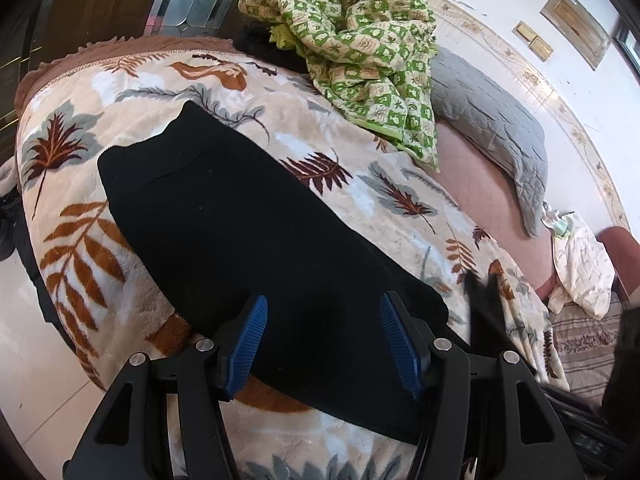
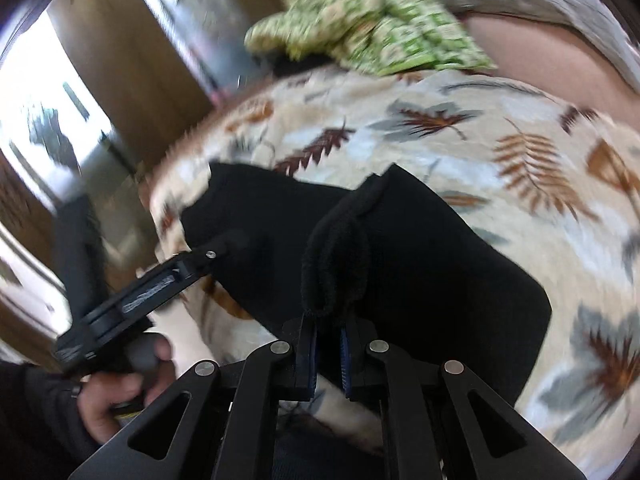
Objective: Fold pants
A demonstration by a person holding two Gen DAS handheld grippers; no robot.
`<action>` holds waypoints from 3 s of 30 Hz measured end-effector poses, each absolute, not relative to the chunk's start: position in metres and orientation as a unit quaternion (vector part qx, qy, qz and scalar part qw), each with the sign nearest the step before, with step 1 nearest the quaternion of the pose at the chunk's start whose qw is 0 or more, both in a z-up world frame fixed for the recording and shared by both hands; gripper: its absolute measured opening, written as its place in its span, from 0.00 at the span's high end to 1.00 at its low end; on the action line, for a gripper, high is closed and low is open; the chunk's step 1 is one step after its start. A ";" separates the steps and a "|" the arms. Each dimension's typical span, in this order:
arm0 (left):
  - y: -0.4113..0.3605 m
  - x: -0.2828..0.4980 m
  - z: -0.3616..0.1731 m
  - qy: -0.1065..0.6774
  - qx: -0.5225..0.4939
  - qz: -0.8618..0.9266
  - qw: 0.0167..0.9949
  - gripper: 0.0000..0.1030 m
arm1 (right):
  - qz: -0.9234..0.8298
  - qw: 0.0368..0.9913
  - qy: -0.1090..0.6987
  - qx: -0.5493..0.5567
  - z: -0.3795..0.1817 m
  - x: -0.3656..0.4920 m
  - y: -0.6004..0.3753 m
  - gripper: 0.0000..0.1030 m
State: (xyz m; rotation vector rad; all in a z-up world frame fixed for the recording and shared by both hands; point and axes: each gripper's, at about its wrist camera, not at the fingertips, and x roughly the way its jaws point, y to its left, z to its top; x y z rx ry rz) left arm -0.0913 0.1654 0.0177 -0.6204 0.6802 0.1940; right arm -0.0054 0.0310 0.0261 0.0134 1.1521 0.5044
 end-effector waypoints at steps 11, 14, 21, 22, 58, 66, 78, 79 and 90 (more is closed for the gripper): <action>0.171 -0.089 0.017 0.328 -0.299 0.088 0.892 0.43 | 0.292 0.753 0.581 -0.099 -0.014 0.005 0.076 0.74; 0.173 -0.086 0.019 0.328 -0.300 0.080 0.892 0.43 | 0.327 0.758 0.560 -0.066 0.006 -0.012 0.059 0.73; 0.151 -0.070 0.048 0.290 -0.222 -0.056 0.929 0.42 | 0.183 0.857 0.465 0.126 0.041 -0.060 -0.089 0.65; 0.141 -0.064 0.048 0.296 -0.201 -0.097 0.929 0.42 | 0.142 0.860 0.458 0.173 0.037 -0.068 -0.116 0.76; 0.101 -0.062 0.006 0.342 -0.073 -0.170 0.921 0.91 | 0.168 0.818 0.546 0.060 -0.008 -0.052 -0.061 1.00; 0.130 -0.059 -0.012 0.343 -0.063 -0.044 0.936 0.94 | 0.167 0.819 0.546 0.056 -0.007 -0.051 -0.060 1.00; 0.069 -0.047 0.005 0.331 -0.040 -0.111 0.936 0.90 | 0.165 0.819 0.546 0.061 -0.008 -0.051 -0.061 1.00; 0.076 -0.038 -0.006 0.351 -0.046 -0.077 0.932 0.92 | 0.165 0.819 0.546 0.062 -0.008 -0.051 -0.061 1.00; 0.108 -0.056 0.020 0.289 -0.102 -0.021 0.952 0.92 | 0.155 0.832 0.520 0.115 0.011 -0.050 -0.083 0.89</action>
